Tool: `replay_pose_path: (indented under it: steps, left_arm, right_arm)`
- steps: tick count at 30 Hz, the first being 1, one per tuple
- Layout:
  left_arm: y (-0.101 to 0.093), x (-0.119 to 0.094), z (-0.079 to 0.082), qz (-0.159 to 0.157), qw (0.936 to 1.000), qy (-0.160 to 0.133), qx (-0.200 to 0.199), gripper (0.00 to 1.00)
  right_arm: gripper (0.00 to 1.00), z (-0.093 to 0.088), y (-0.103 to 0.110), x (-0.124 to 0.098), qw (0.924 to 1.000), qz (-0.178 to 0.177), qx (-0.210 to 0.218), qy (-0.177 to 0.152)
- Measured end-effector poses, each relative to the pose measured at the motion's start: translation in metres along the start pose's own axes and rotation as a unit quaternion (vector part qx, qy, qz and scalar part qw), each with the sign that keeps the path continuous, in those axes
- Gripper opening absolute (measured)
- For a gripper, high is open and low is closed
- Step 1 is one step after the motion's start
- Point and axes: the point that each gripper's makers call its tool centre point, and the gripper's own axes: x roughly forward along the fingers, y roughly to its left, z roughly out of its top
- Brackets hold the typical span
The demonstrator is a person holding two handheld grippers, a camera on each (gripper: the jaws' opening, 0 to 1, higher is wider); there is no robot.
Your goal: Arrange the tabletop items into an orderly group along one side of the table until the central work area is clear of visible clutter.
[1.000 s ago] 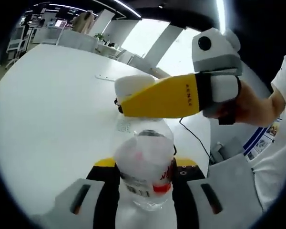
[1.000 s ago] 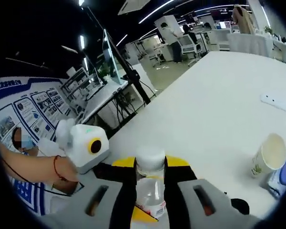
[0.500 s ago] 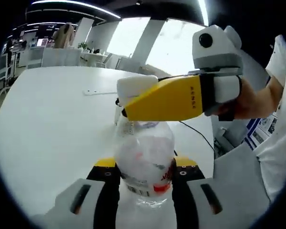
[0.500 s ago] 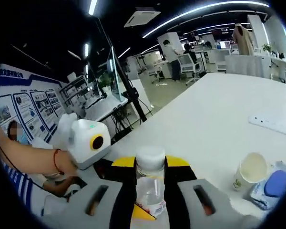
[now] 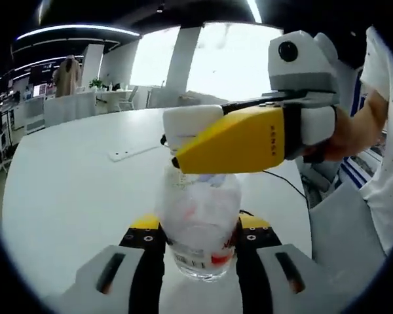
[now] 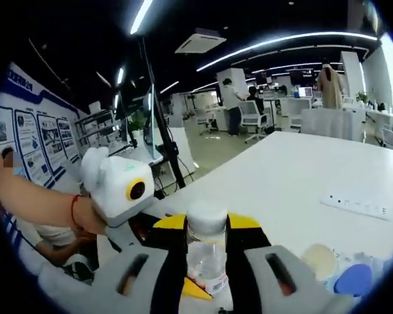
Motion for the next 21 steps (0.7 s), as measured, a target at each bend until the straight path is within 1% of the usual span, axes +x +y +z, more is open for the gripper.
replay_pose_path:
  steps: [5, 8, 15, 16, 18, 21]
  left_arm:
    - [0.009, 0.011, 0.006, 0.003, 0.9998, -0.008, 0.017, 0.41]
    - [0.015, 0.016, 0.008, 0.01, 0.9993, -0.008, 0.035, 0.41]
    - [0.027, 0.028, 0.012, 0.018, 0.9979, -0.006, 0.063, 0.41]
    - [0.03, 0.031, 0.013, 0.019, 0.9976, -0.006, 0.066, 0.41]
    - [0.035, 0.035, 0.013, 0.023, 0.9968, -0.002, 0.076, 0.41]
    - [0.039, 0.04, 0.013, 0.02, 0.9965, -0.001, 0.081, 0.41]
  right_arm:
    - [0.19, 0.003, -0.011, 0.002, 0.9995, -0.013, -0.023, -0.015]
    - [0.19, 0.002, -0.016, 0.003, 0.9988, -0.02, -0.038, -0.022]
    - [0.19, 0.001, -0.032, 0.007, 0.9971, -0.033, -0.061, -0.033]
    - [0.19, 0.002, -0.035, 0.008, 0.9963, -0.037, -0.068, -0.039]
    - [0.19, 0.001, -0.039, 0.01, 0.9955, -0.043, -0.075, -0.039]
    - [0.19, -0.001, -0.044, 0.012, 0.9941, -0.053, -0.087, -0.038]
